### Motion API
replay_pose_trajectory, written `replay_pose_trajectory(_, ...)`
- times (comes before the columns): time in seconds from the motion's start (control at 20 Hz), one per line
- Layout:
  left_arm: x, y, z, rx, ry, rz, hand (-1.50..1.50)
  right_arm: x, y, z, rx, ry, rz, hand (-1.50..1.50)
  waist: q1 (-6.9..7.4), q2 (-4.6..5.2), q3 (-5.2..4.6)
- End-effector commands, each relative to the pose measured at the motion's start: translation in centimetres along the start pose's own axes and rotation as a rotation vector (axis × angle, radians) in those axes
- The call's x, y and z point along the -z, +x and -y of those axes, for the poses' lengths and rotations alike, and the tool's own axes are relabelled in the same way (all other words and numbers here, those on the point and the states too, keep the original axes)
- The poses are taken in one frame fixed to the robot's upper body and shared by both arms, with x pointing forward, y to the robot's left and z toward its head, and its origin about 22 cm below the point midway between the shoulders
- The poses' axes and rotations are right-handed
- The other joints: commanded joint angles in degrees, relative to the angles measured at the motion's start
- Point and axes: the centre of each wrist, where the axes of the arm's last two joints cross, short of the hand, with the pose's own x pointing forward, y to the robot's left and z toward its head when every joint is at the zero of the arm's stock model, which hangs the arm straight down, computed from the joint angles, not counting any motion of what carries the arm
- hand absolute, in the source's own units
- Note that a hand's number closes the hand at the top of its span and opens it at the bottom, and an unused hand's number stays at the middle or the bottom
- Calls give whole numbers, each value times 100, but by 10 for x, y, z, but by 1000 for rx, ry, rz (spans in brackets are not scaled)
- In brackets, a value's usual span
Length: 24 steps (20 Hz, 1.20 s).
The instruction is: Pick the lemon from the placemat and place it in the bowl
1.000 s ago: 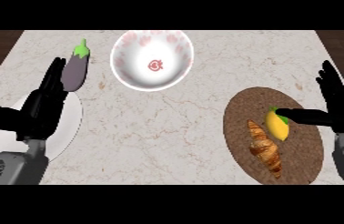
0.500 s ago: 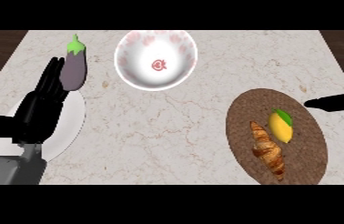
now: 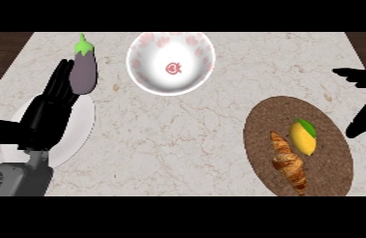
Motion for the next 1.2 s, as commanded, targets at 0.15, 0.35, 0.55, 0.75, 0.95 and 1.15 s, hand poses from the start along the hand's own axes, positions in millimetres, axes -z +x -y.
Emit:
replay_pose_trajectory(0.15, -12, -4, -8, -3, 26, -20, 0, 8, 81, 13, -76, 168, -53, -150, -136, -33, 20)
replay_pose_trajectory(0.35, -29, -7, -16, -7, 39, -16, 0, 9, 75, 9, -38, 160, -52, -150, -218, -47, 24)
replay_pose_trajectory(0.55, -11, -5, -8, 5, 58, -12, 0, 4, 70, 11, -6, 173, -43, -150, -276, -47, 23)
replay_pose_trajectory(0.75, -16, -4, -24, 4, 64, 3, 0, 1, 65, -27, -19, 183, -65, -150, -322, -61, 21)
replay_pose_trajectory(0.95, -18, -2, -24, -9, 55, 0, 0, -16, 51, -48, -50, 95, -45, -150, -359, -72, 22)
replay_pose_trajectory(1.15, -14, -9, -18, 1, 49, 10, 0, -6, 59, -69, -30, 42, -1, -150, -301, -50, 23)
